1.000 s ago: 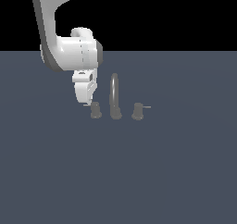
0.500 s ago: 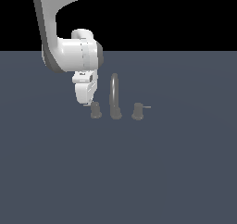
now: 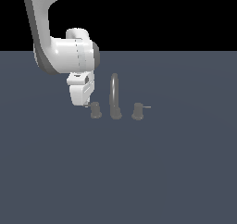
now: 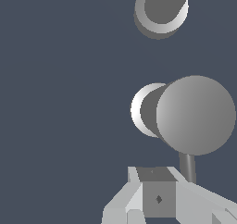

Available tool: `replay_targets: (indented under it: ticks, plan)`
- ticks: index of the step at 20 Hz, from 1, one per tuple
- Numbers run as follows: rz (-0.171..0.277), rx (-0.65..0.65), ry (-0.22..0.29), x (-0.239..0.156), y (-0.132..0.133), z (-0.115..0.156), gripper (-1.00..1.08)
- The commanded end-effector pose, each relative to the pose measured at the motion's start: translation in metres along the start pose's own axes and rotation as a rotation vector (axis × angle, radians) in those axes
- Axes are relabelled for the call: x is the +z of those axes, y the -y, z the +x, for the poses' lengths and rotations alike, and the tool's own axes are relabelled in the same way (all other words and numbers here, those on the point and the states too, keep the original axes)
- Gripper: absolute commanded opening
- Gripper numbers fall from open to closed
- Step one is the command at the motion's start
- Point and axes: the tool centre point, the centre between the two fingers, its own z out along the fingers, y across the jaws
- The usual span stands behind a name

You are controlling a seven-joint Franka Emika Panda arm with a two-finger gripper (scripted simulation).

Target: Turn on the faucet by rotating a designated handle.

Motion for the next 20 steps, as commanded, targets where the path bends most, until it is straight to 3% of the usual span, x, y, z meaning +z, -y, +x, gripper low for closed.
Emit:
replay_targets:
  ticks: [1, 15, 17, 20]
  plan:
    - [-0.002, 0.0, 0.0, 0.0, -0.003, 0.0, -1.0]
    - [-0.009, -0.005, 0.0, 0.0, -0.044, 0.004, -1.0]
    - [0.001, -0.012, 0.008, 0.0, -0.039, -0.004, -1.0]
    - [-0.001, -0.01, 0.006, 0.0, -0.045, 0.006, -1.0]
